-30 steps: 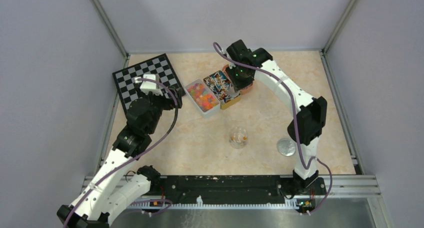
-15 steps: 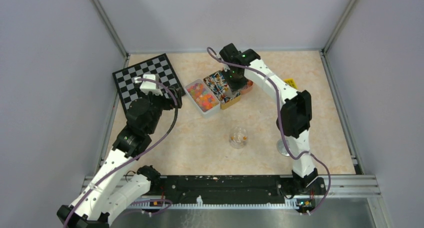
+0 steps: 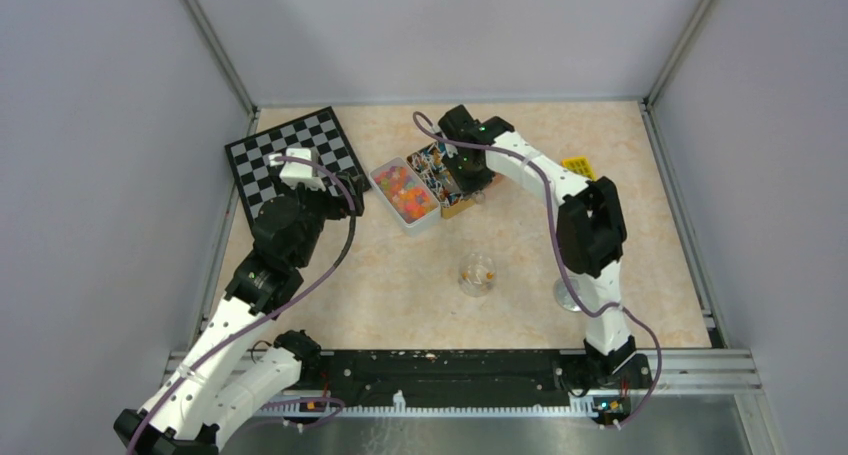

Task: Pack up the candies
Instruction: Scoop the fake candies from the storage box.

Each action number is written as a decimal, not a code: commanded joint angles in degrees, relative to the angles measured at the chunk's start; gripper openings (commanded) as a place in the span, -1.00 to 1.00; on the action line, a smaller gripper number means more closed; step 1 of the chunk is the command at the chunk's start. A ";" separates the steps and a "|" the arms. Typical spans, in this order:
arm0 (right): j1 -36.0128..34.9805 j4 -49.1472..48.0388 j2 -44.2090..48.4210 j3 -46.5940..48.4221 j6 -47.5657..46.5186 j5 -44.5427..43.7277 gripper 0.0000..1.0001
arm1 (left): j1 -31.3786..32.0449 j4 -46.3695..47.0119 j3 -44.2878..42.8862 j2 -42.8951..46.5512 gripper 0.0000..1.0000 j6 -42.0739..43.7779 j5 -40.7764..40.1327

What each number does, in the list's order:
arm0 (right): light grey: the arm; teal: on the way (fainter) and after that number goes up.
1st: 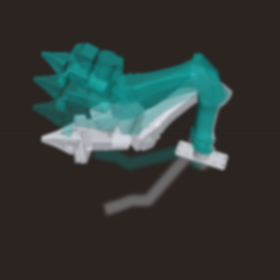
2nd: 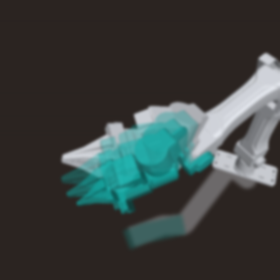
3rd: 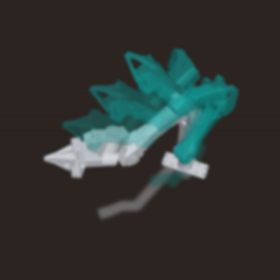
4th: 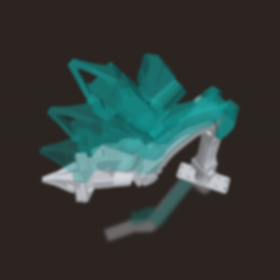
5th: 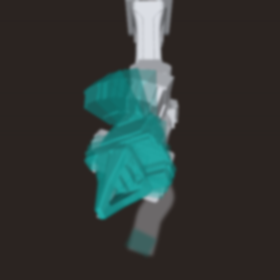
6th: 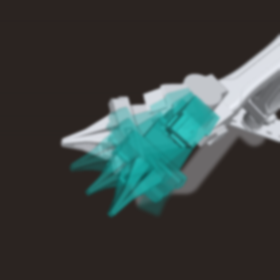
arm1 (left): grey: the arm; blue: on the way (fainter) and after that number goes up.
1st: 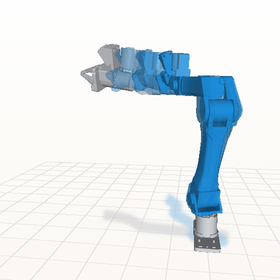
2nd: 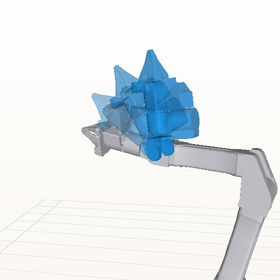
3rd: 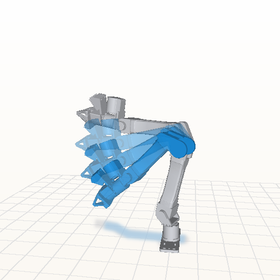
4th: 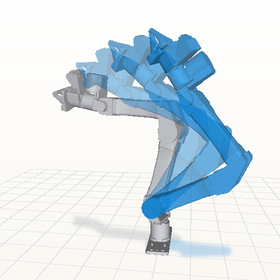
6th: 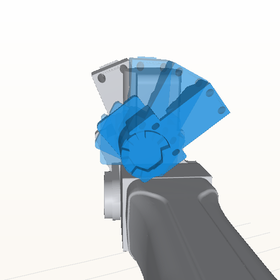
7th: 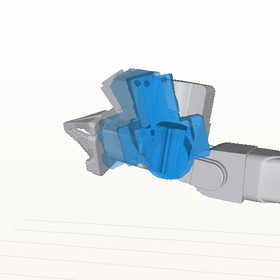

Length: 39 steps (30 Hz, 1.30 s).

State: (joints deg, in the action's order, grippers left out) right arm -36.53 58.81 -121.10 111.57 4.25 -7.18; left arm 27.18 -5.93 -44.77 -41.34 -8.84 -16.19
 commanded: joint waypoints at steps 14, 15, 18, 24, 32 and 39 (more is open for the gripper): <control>-0.29 -16.63 8.94 -11.77 1.39 -0.32 -1.00 | 0.19 3.20 0.11 1.18 0.97 0.18 -0.82; -0.29 -17.47 9.23 -12.67 1.31 -0.23 -1.00 | 0.20 3.20 0.16 1.15 0.97 0.18 -0.86; -0.21 -19.74 10.18 -14.96 1.18 -0.06 -1.00 | 0.18 3.21 0.19 1.24 0.97 0.23 -0.87; 0.04 -24.88 12.60 -20.68 1.20 0.39 -1.00 | 0.23 3.18 0.21 1.06 0.97 0.23 -0.88; 0.14 -32.52 15.80 -27.78 -0.85 -0.79 -1.00 | 0.20 3.25 0.18 0.74 0.97 0.15 -0.66; 0.24 -37.13 17.04 -31.70 -1.43 -0.70 -1.00 | 0.21 3.22 0.26 0.82 0.97 0.06 -0.77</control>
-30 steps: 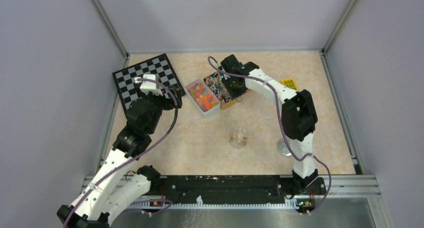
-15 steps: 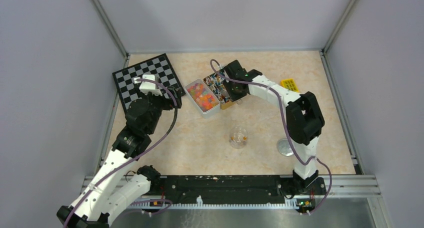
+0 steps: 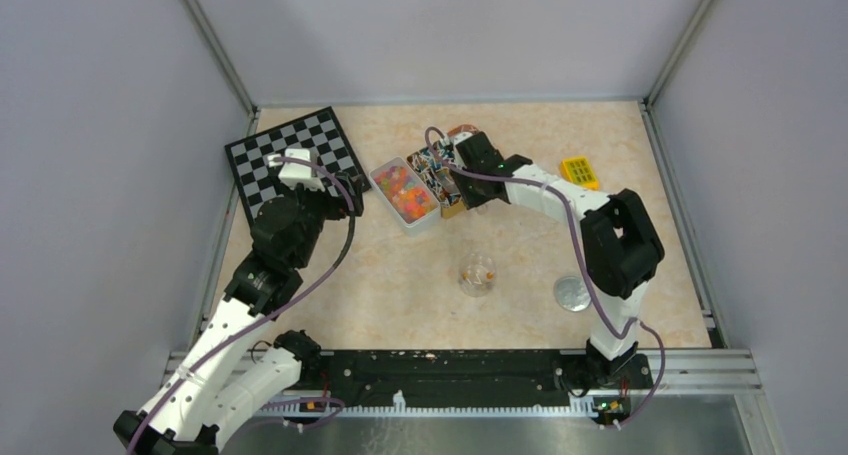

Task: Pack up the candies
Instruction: Scoop the fake candies from the storage box.

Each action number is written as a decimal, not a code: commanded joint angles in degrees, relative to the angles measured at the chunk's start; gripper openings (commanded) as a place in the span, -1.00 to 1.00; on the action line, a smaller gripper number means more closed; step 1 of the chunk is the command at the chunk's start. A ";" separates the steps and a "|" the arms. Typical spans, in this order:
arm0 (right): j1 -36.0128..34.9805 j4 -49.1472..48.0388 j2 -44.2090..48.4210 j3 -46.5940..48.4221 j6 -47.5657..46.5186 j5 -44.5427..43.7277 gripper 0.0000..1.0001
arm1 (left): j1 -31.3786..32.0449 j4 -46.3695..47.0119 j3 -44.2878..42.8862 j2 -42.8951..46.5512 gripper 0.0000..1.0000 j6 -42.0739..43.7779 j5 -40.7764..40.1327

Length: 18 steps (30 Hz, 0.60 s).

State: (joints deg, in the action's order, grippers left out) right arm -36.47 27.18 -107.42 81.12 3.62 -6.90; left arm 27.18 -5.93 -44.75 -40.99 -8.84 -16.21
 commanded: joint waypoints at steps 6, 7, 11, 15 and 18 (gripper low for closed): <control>0.17 -8.94 3.85 -3.18 -1.13 -0.83 -1.00 | 0.22 3.29 0.17 0.47 0.97 0.10 -0.77; 0.19 -9.39 4.06 -3.54 -1.16 -0.78 -1.00 | 0.24 3.24 0.18 0.46 0.98 0.14 -0.80; 0.19 -12.50 5.66 -5.95 -1.96 -0.04 -1.00 | 0.31 3.28 0.13 0.48 0.97 0.14 -0.82; 0.17 -16.92 8.10 -9.67 -3.09 1.00 -1.00 | 0.25 3.25 0.19 0.55 0.98 0.09 -0.75; 0.28 -20.89 10.18 -12.80 -3.31 2.01 -1.00 | 0.29 3.29 0.13 0.56 0.98 0.05 -0.67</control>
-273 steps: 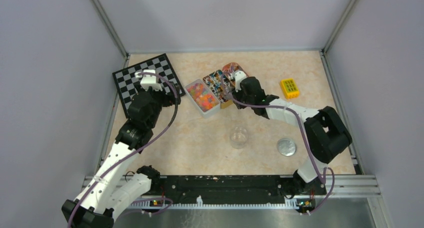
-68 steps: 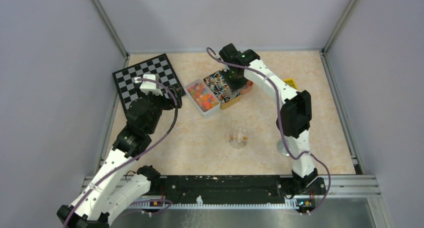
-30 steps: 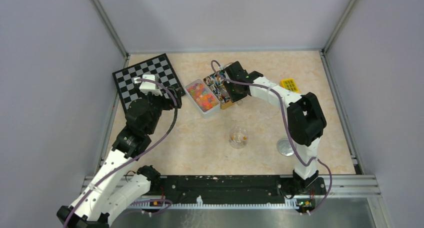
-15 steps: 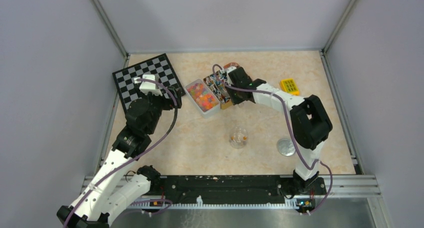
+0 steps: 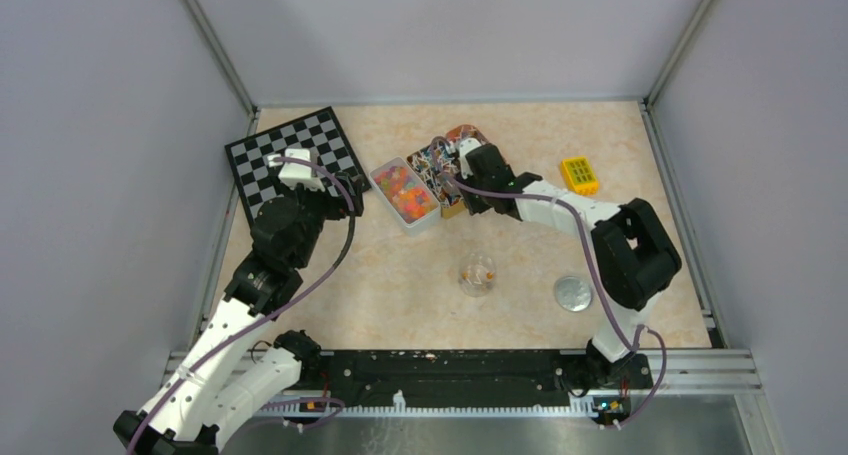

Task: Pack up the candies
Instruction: Scoop the fake candies from the storage box.

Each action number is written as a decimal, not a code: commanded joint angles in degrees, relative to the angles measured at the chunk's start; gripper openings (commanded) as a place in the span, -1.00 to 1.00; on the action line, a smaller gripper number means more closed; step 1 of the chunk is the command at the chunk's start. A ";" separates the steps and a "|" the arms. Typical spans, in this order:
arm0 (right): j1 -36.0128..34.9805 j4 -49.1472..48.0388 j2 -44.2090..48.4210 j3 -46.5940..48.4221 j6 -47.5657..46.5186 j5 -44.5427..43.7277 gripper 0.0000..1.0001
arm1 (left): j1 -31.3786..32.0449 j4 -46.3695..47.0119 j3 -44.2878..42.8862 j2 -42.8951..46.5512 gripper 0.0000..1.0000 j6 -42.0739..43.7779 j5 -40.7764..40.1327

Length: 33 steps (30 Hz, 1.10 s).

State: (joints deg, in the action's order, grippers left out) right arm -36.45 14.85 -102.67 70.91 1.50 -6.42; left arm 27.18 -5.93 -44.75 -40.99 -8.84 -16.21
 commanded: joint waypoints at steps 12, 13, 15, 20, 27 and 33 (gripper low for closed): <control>1.29 -24.68 11.09 -13.70 0.64 5.22 -1.00 | 0.29 3.31 0.27 0.65 0.97 0.15 -0.99; 1.44 -25.84 11.72 -14.52 0.81 5.44 -1.00 | 0.28 3.30 0.23 0.65 0.97 0.22 -1.02; 1.60 -26.96 12.44 -15.77 1.08 5.86 -1.00 | 0.28 3.30 0.27 0.65 0.97 0.23 -1.01; 1.76 -30.22 14.29 -18.71 1.21 6.18 -1.00 | 0.33 3.30 0.23 0.65 0.97 0.18 -0.92; 1.91 -34.10 17.88 -23.01 0.60 6.15 -1.00 | 0.40 3.28 0.29 0.61 0.97 0.17 -0.97; 2.12 -36.25 21.23 -26.29 -1.05 8.21 -1.00 | 0.38 3.30 0.32 0.55 0.98 0.23 -0.94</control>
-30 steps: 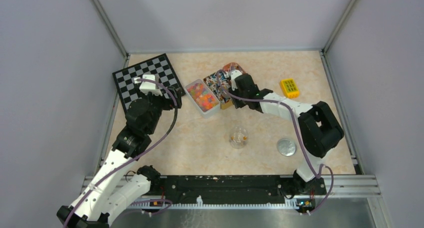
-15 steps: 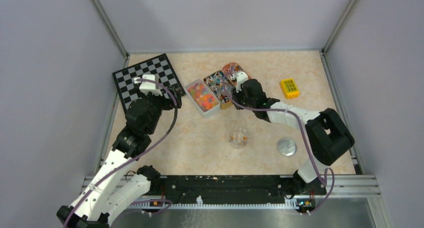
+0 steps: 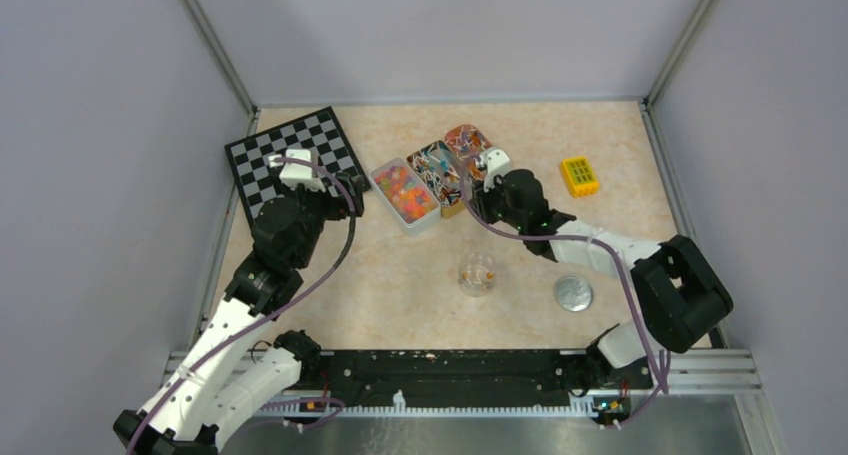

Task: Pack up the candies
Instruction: Scoop the fake candies from the storage box, then place the fake candies in the packing bottle.

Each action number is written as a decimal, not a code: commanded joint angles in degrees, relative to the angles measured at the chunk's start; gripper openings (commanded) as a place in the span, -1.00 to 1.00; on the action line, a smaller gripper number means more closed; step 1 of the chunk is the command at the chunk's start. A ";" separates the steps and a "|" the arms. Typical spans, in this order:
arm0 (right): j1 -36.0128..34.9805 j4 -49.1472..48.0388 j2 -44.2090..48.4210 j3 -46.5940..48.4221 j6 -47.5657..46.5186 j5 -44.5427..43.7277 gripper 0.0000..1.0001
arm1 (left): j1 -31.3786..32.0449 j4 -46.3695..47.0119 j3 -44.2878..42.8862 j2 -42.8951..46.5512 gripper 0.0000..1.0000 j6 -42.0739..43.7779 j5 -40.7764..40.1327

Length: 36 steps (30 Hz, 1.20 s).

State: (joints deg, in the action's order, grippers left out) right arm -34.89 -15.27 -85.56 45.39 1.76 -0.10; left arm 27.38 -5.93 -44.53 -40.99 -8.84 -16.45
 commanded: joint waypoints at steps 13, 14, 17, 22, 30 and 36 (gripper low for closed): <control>0.72 -2.57 13.61 -3.88 -8.34 6.52 -1.00 | 0.20 3.33 0.24 0.41 0.97 0.22 -0.64; 0.71 -1.35 14.80 -3.90 -9.02 7.07 -1.00 | 0.18 3.38 0.18 0.53 0.97 0.16 -0.54; 0.71 2.52 18.65 -4.05 -11.34 7.61 -1.00 | 0.19 3.34 0.20 0.56 0.97 0.14 -0.42; 0.78 10.43 26.12 -3.93 -14.21 10.54 -1.00 | 0.22 3.38 0.18 0.67 0.97 0.05 -0.56; 0.81 26.30 34.00 -2.40 -21.15 14.83 -1.00 | 0.29 3.39 0.17 0.45 0.97 -0.24 0.06; 0.82 38.80 34.44 0.75 -25.22 16.81 -1.00 | 0.33 3.38 0.22 0.30 0.97 -0.65 0.81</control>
State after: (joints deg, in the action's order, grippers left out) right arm -34.59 14.81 -52.40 42.09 -18.85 14.48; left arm 27.49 -5.93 -44.47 -41.01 -8.91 -16.16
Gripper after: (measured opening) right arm 0.287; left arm 0.987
